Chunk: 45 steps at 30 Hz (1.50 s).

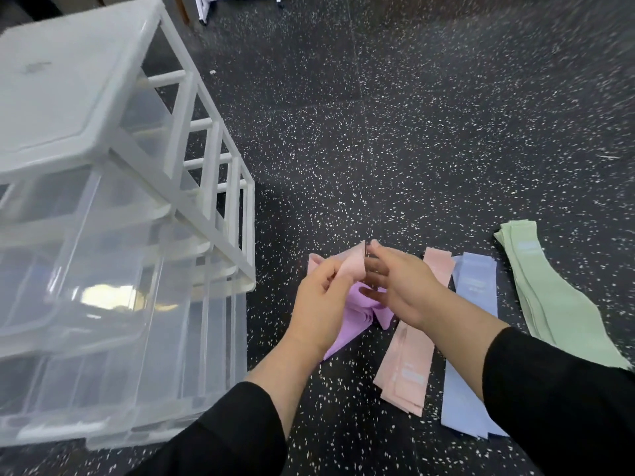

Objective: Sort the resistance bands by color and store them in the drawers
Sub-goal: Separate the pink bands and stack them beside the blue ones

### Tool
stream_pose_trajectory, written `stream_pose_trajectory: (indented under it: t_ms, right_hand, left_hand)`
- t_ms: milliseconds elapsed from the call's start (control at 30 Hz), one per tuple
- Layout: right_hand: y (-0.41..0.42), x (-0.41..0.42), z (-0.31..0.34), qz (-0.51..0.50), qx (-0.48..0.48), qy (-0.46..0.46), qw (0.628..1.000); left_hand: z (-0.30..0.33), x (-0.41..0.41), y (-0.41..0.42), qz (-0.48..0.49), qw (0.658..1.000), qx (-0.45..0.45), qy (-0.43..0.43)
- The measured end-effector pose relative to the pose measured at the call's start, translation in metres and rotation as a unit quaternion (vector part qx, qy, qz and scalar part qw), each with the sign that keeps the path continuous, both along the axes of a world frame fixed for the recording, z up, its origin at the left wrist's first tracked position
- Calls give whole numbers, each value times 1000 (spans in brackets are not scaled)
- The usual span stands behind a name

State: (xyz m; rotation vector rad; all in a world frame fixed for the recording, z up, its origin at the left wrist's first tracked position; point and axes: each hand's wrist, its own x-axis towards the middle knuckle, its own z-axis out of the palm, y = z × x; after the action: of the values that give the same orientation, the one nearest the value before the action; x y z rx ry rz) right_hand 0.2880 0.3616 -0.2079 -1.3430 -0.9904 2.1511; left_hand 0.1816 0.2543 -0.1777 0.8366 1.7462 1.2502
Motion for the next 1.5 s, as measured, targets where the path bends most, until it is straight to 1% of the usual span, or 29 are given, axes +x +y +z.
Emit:
stream_pose_trajectory:
  t_ms: [100, 233, 300, 333, 367, 467, 533, 567, 600, 700, 800, 833, 933, 967, 1033, 1067, 1200, 1300, 1367, 1433, 1500]
  right_hand:
    - [1, -4, 21, -25, -7, 30, 999]
    - [-1, -4, 53, 3, -3, 50, 999]
    - [-3, -4, 71, -6, 16, 40, 999]
    - [-3, -4, 79, -11, 39, 23, 999]
    - [-4, -5, 87, -9, 67, 7, 998]
    - [-6, -4, 114, 23, 133, -7, 991]
    - [-11, -4, 132, 52, 172, -22, 983]
    - [-14, -4, 141, 66, 191, -25, 979]
    - [-17, -3, 148, 76, 207, -20, 975]
    - [-28, -1, 166, 84, 223, 24, 971]
    - [-42, 3, 177, 100, 254, 42, 961]
    - [-45, 5, 179, 100, 259, 44, 960]
    - [-50, 9, 182, 111, 258, 52, 958]
    - [-51, 11, 183, 121, 258, 53, 957]
    - [-49, 13, 181, 135, 259, 52, 955]
    - [-48, 13, 179, 137, 261, 47, 954]
    - [-43, 12, 170, 140, 264, 3, 954]
    - [-42, 11, 164, 155, 268, -17, 951]
    - [-41, 11, 161, 156, 275, -31, 948]
    - [-38, 12, 158, 159, 289, -60, 942]
    - [-34, 15, 156, 185, 303, -97, 930]
  left_hand:
    - [11, 1, -5, -41, 998, -16, 36]
    - [33, 4, -19, -104, 992, -26, 64]
    - [43, 4, -25, -132, 985, -19, 110]
    - [47, 4, -29, -128, 983, -6, 134]
    - [51, 3, -32, -101, 984, 14, 147]
    - [68, 0, -38, 51, 981, 45, 183]
    - [83, -5, -39, 137, 977, 48, 155]
    - [89, -7, -39, 154, 978, 46, 131]
    - [96, -9, -40, 149, 981, 37, 115]
    - [111, -8, -44, 87, 994, 3, 67]
    - [121, -3, -49, 75, 996, 20, -37]
    - [122, -2, -50, 69, 996, 28, -49]
    - [125, 1, -55, 68, 997, 40, 4]
    - [125, 1, -55, 82, 996, 40, -4]
    - [124, 1, -56, 105, 992, 48, -51]
    - [122, 0, -56, 110, 991, 50, -57]
    - [121, -5, -52, 105, 991, 64, -45]
    - [116, -8, -48, 74, 997, 28, -6]
    - [114, -9, -47, 80, 997, 18, -12]
    - [111, -10, -45, 98, 994, 28, -27]
    - [109, -11, -43, 122, 991, 38, -46]
